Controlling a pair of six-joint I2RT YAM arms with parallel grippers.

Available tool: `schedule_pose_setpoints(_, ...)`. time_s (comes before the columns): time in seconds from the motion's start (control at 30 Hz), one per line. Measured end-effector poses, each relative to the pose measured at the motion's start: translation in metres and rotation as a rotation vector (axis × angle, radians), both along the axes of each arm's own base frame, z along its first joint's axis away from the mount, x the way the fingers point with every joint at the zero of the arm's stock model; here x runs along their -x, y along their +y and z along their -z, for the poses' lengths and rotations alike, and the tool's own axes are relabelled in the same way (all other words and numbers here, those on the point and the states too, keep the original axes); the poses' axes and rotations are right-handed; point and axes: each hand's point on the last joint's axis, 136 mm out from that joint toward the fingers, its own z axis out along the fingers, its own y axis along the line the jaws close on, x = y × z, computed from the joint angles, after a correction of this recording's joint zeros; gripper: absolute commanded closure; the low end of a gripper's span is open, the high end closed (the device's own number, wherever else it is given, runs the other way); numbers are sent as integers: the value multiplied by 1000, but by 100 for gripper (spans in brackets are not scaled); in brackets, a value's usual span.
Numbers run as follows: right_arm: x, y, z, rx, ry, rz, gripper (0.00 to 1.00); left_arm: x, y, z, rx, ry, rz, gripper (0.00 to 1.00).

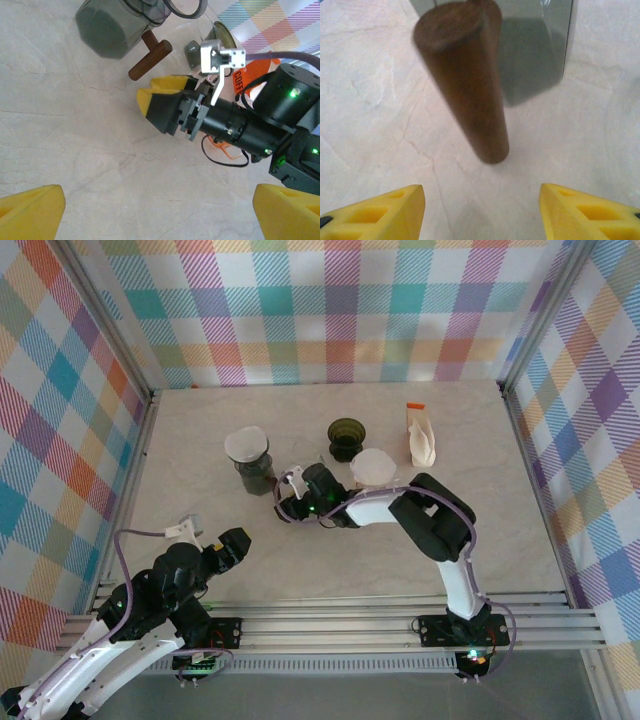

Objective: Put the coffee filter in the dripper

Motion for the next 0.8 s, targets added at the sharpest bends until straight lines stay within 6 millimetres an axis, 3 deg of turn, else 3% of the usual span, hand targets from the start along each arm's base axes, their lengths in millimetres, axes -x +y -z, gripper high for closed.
schedule_pose_setpoints(0.23,29,-13,-40,-37,-12,15,33,-1,-1,2,-3,4,1,3)
schedule_pose_setpoints(0.43,24,-31,-73,21,25,190,33,-1,-1,6,-6,10,-3,1)
schedule_pose_setpoints(0.57,9,-52,-75,122,33,337,31,-1,-1,8,-4,17,-6,1)
schedule_pose_setpoints(0.8,-10,-87,-61,295,21,473,32,-1,-1,8,-4,17,-6,1)
